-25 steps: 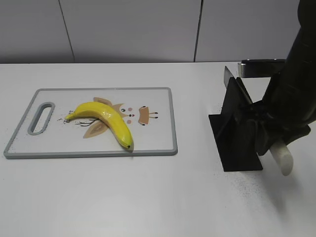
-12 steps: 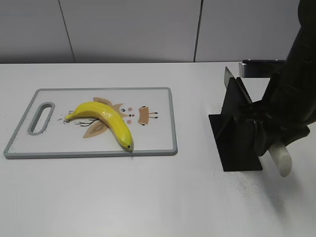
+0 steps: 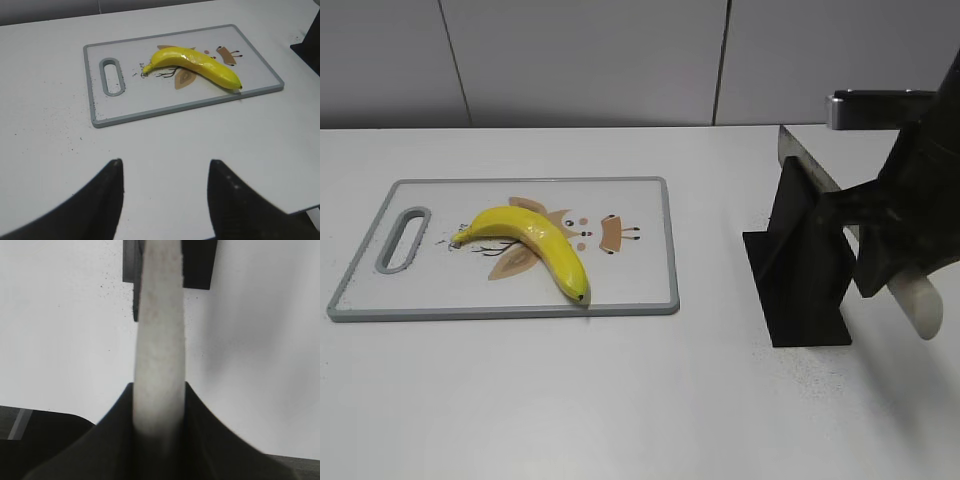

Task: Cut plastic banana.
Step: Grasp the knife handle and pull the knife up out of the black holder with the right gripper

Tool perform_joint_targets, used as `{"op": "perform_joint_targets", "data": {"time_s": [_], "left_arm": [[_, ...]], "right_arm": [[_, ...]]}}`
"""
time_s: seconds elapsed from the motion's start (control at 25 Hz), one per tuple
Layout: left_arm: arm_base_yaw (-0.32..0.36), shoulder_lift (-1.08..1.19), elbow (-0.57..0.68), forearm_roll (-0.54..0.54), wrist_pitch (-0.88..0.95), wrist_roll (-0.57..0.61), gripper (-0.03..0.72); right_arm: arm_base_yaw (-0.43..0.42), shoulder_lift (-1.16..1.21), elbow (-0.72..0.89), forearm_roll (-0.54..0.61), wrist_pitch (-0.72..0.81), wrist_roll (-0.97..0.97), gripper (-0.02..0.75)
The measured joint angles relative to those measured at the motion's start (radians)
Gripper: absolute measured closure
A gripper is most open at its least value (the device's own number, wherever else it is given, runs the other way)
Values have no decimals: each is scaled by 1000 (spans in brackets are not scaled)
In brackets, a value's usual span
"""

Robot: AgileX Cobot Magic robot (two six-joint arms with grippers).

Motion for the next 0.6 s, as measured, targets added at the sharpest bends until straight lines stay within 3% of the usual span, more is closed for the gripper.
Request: {"op": "perform_joint_targets", "data": {"time_s": [0.6], "left_arm": [[0, 0, 0, 0, 0, 0, 162]], "right_arm": [[0, -207, 0, -34, 7, 9, 577]]}}
